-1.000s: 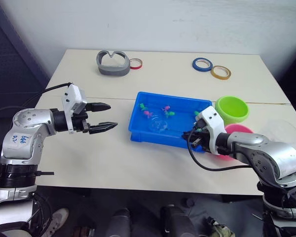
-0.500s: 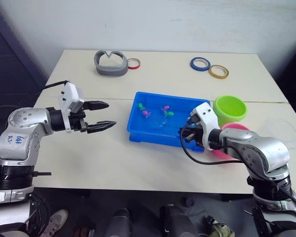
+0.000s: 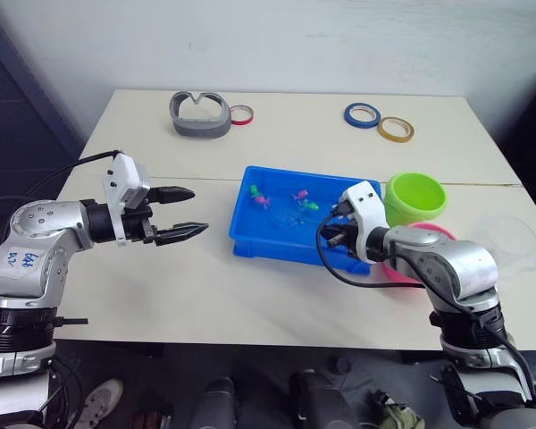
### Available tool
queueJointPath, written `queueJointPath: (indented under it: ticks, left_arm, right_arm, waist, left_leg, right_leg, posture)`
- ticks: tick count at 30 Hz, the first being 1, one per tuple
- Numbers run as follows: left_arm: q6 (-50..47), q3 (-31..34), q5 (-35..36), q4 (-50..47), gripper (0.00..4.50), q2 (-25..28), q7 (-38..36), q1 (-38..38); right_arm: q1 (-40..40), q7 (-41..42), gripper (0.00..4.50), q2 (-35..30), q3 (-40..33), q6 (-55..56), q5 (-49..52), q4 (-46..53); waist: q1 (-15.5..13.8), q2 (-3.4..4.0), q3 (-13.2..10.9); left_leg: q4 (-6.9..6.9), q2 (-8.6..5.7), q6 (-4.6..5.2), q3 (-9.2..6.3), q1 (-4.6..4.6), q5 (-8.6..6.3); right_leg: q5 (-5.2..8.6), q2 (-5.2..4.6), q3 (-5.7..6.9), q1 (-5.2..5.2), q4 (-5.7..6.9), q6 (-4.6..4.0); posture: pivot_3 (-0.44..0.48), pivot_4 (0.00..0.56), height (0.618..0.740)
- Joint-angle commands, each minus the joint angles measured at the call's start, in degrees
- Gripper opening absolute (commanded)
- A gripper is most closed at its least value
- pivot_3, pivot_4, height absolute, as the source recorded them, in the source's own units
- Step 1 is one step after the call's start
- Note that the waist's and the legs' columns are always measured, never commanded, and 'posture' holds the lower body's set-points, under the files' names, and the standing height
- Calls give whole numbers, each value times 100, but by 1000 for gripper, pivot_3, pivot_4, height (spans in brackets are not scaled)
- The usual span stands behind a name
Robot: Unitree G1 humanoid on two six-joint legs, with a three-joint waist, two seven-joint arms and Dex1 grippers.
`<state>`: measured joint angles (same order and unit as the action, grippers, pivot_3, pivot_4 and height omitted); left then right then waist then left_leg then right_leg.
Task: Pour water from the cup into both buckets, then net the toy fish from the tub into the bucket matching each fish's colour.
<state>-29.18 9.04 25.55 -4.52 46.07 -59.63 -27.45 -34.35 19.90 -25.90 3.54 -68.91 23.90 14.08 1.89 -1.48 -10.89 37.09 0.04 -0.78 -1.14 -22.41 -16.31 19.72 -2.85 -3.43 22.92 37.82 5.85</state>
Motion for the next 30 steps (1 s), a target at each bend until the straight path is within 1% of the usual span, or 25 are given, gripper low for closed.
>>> queueJointPath:
  ticks: [1, 7, 20, 30]
  left_arm:
    - [5, 217, 154, -251, 3841, 113, 29, 12]
    - [-9, 230, 165, -285, 3841, 120, 29, 45]
    - [86, 155, 127, -170, 3841, 103, 7, -6]
    - [354, 140, 6, 168, 3841, 43, 88, -229]
  right_arm:
    - [-197, -89, 0, 96, -33, 194, -153, -46]
    - [-297, -231, 0, 250, -51, 407, -398, -282]
    - [-278, -482, 0, 406, -167, 753, -686, -456]
    - [-14, -271, 0, 267, -357, 1082, -563, 33]
  waist:
    - [-2, 0, 0]
    - [-5, 0, 0]
    - [2, 0, 0]
    - [-8, 0, 0]
  left_leg:
    - [0, 0, 0, -1, 0, 0]
    - [-2, 0, 0, 0, -1, 0]
    - [-3, 0, 0, 0, -1, 0]
    - [-4, 0, 0, 0, -4, 0]
  right_leg:
    - [0, 0, 1, 0, 1, 0]
    - [0, -1, 0, 1, -1, 0]
    - [0, 0, 0, 4, 0, 0]
    - [0, 0, 0, 6, -1, 0]
  posture:
    - [0, 150, 740]
    - [0, 150, 740]
    - [0, 150, 740]
    - [0, 150, 740]
